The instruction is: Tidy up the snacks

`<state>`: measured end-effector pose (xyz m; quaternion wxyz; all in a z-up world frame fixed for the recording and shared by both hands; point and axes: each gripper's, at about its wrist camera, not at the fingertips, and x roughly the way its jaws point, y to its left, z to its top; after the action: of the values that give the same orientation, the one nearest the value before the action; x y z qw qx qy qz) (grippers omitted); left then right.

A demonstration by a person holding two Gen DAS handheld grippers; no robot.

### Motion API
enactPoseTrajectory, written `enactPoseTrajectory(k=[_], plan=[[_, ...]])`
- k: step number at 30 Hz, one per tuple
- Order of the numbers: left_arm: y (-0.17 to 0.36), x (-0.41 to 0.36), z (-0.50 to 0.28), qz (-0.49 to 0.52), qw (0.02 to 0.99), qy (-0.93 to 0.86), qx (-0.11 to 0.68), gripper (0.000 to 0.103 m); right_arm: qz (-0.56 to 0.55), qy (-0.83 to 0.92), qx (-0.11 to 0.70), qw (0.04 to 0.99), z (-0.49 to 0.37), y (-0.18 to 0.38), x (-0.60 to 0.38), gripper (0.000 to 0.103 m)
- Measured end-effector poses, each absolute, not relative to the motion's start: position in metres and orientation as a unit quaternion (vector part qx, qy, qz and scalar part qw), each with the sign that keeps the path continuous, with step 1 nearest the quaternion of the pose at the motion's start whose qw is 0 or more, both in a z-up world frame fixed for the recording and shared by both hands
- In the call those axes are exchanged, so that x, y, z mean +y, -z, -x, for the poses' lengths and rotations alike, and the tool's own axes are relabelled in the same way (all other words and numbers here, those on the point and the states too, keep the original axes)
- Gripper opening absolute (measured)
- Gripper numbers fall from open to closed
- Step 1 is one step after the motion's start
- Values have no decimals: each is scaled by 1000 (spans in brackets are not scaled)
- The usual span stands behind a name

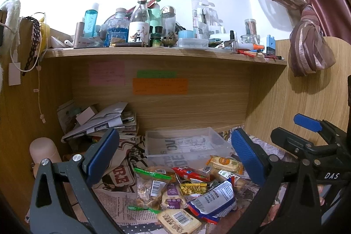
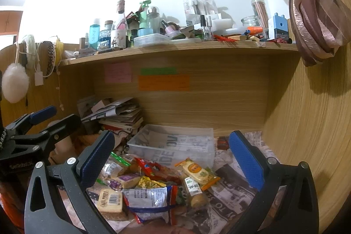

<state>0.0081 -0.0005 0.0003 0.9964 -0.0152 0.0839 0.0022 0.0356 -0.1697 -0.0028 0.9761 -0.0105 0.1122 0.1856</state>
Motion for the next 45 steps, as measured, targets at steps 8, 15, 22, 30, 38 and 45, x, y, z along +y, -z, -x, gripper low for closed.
enactPoseTrajectory(k=[8, 15, 22, 30, 38, 45], plan=[[2, 0, -9, 14, 996, -4, 85, 103, 8, -188, 114, 975, -37, 3, -170, 103], [2, -1, -10, 14, 996, -4, 83, 103, 8, -188, 113, 976, -36, 4, -170, 103], [3, 0, -9, 15, 996, -5, 83, 103, 6, -188, 114, 975, -36, 4, -170, 103], [3, 1, -8, 16, 996, -5, 82, 103, 6, -189, 114, 975, -36, 4, -170, 103], [4, 1, -8, 16, 997, -5, 82, 103, 5, -189, 115, 975, -36, 5, -169, 103], [4, 0, -8, 15, 996, -5, 83, 103, 3, -189, 119, 975, -39, 7, -169, 103]])
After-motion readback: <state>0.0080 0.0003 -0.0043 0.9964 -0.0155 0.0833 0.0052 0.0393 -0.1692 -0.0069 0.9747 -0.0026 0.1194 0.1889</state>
